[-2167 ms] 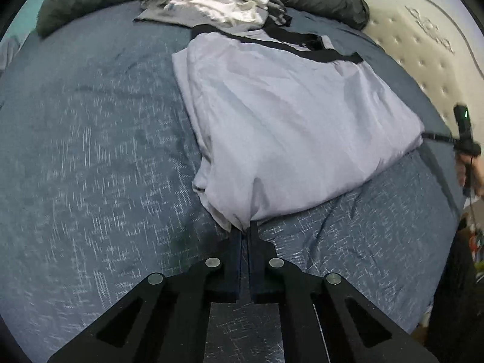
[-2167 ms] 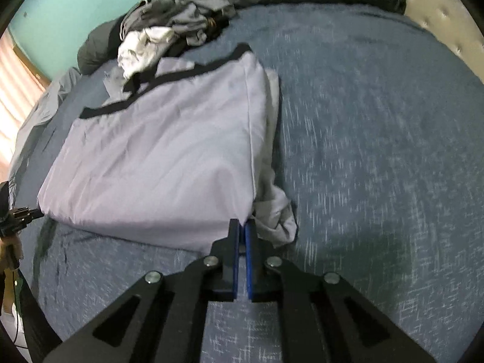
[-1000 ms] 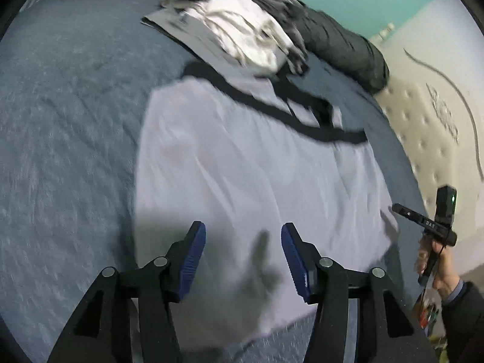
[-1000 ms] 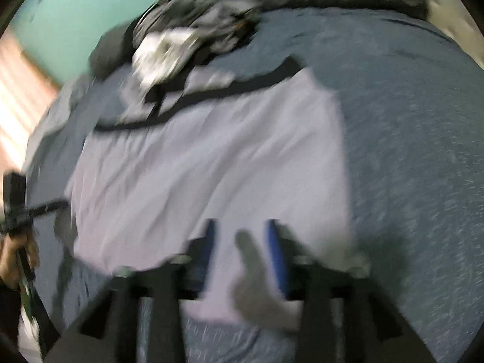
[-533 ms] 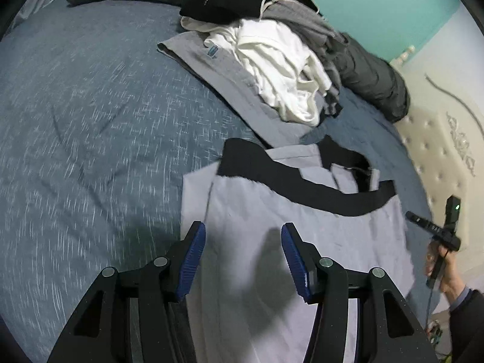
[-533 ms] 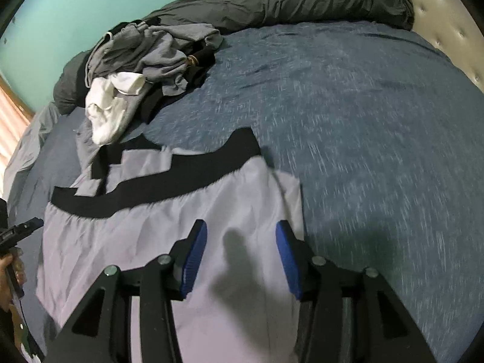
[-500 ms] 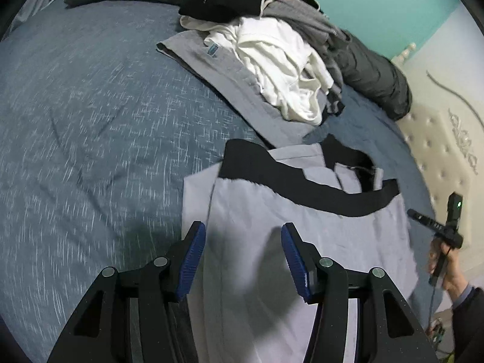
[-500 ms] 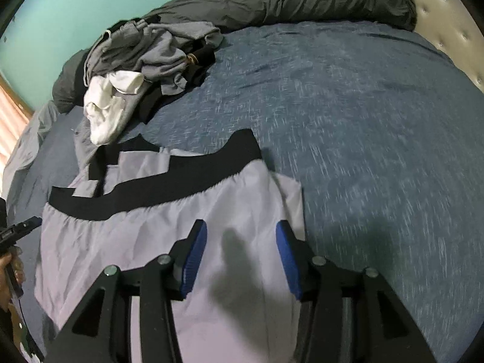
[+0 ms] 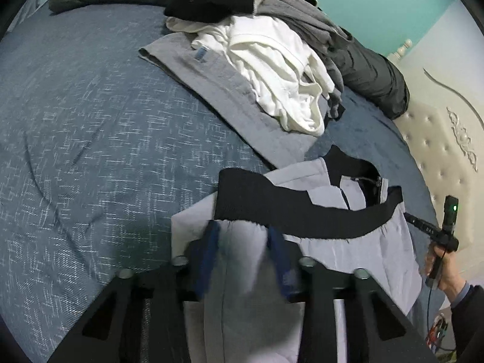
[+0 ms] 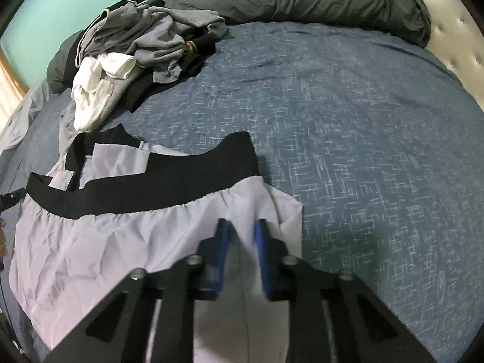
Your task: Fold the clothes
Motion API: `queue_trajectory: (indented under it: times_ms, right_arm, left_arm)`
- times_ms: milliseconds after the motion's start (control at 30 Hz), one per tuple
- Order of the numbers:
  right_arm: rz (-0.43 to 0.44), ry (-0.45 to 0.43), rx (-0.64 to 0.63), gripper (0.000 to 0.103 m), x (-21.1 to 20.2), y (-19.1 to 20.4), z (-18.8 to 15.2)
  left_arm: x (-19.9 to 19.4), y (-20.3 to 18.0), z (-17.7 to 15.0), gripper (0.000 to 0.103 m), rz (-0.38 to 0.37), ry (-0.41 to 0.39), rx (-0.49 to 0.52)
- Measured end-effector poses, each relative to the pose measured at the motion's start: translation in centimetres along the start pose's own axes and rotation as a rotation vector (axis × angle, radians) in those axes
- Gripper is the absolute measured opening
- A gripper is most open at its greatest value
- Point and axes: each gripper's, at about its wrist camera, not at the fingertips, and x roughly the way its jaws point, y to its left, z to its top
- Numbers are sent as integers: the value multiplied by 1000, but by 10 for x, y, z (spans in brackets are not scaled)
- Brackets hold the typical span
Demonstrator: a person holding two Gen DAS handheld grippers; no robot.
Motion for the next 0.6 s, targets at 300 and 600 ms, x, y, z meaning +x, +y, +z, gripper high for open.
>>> queue_trajectory:
  times_ms: [300, 600]
  right_arm:
    - [-16, -104, -22, 2, -20, 4, 7]
    - [-68, -160, -30, 2, -20, 9, 33]
  left_arm:
    - [-25, -11, 1, 12, 33, -69, 60]
    - [-26, -13, 32, 12, 77, -88, 61]
